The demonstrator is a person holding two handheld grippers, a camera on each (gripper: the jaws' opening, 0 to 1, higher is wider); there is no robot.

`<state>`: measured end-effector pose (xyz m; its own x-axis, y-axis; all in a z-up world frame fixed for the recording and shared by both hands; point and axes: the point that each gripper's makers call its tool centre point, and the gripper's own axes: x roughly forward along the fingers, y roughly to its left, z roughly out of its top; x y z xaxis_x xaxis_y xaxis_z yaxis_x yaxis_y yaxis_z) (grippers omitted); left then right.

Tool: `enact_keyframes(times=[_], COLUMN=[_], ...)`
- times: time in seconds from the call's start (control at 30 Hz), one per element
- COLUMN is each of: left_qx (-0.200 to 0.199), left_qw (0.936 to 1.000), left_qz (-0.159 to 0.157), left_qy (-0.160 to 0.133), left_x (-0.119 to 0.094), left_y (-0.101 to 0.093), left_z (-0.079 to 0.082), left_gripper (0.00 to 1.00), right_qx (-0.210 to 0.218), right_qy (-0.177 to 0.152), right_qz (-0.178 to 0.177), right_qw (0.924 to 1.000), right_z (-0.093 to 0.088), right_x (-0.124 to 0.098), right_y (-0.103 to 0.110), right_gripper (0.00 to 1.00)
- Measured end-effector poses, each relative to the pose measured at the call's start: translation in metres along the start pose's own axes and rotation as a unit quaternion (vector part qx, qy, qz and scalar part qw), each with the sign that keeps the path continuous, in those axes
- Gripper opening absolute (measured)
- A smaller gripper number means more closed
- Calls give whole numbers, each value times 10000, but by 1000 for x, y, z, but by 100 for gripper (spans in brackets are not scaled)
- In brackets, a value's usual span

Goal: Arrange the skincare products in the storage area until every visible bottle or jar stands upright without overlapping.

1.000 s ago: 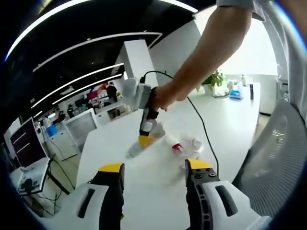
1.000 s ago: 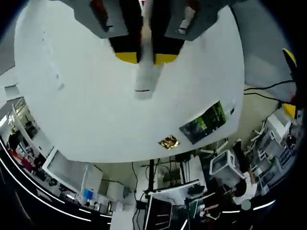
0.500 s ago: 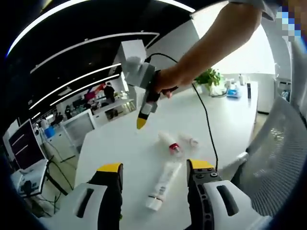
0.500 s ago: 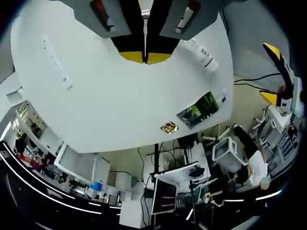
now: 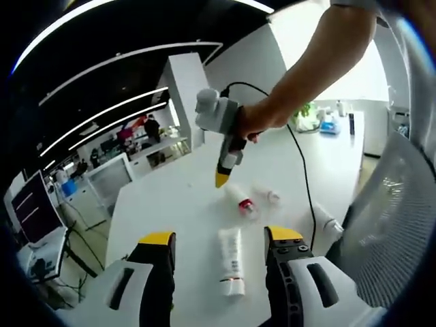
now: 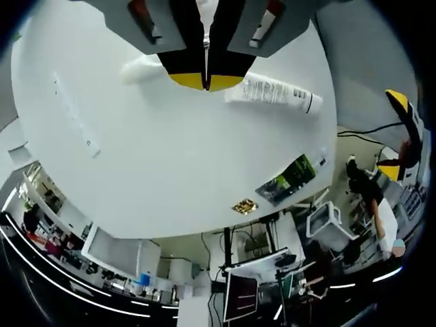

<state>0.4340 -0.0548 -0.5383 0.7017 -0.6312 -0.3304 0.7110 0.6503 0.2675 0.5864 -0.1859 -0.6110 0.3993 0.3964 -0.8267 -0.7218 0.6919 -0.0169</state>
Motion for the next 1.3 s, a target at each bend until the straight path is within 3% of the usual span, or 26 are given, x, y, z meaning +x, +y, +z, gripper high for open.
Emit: enact_keyframes(times=[0.13, 0.17, 0.27, 0.37, 0.43, 0.53, 0.63, 0.67, 0.8, 0.87, 0.93, 1.13, 1.3], left_qx=[39, 43, 50, 59, 62, 57, 44, 37, 36, 41, 30, 44, 25], left_qw=[10000, 10000, 9999, 9998, 9997, 9997, 9996, 9996, 9994, 9993, 9993, 9992, 9987], left_qz=[-22, -22, -11, 7, 14, 55, 115, 129, 209, 250, 280, 309, 405], left_qy=[71, 85, 144, 195, 225, 246, 267, 268, 270, 268, 255, 259, 303], left_x=[1, 1, 2, 2, 2, 2, 2, 2, 1, 1, 0, 0, 0], left_y=[-1, -1, -1, 0, 0, 2, 5, 6, 10, 12, 13, 14, 19], left_z=[-3, -3, -6, -7, -9, -9, -10, -10, -11, -11, -11, -11, -14], left_gripper=[50, 50, 50, 49, 49, 49, 48, 48, 47, 47, 46, 45, 42], right_qx=[-106, -376, -653, -1086, -1527, -2138, -2561, -2910, -3893, -4399, -4607, -4914, -5274], right_qy=[89, 41, 118, 222, 393, 455, 836, 954, 1313, 1476, 1612, 1856, 2073], right_qz=[304, 392, 827, 1183, 1371, 1732, 1966, 1996, 2024, 2040, 2095, 2151, 2092], right_qw=[9994, 9985, 9944, 9868, 9779, 9603, 9427, 9308, 8890, 8620, 8473, 8233, 7970], right_z=[-6, -5, -7, -9, -12, -12, -23, -28, -41, -46, -49, -54, -62], right_x=[11, 15, 25, 35, 43, 51, 60, 63, 72, 79, 84, 101, 108], right_y=[16, 22, 46, 67, 80, 101, 114, 117, 120, 124, 127, 131, 128], right_gripper=[0, 0, 0, 16, 23, 30, 52, 57, 62, 64, 65, 64, 60])
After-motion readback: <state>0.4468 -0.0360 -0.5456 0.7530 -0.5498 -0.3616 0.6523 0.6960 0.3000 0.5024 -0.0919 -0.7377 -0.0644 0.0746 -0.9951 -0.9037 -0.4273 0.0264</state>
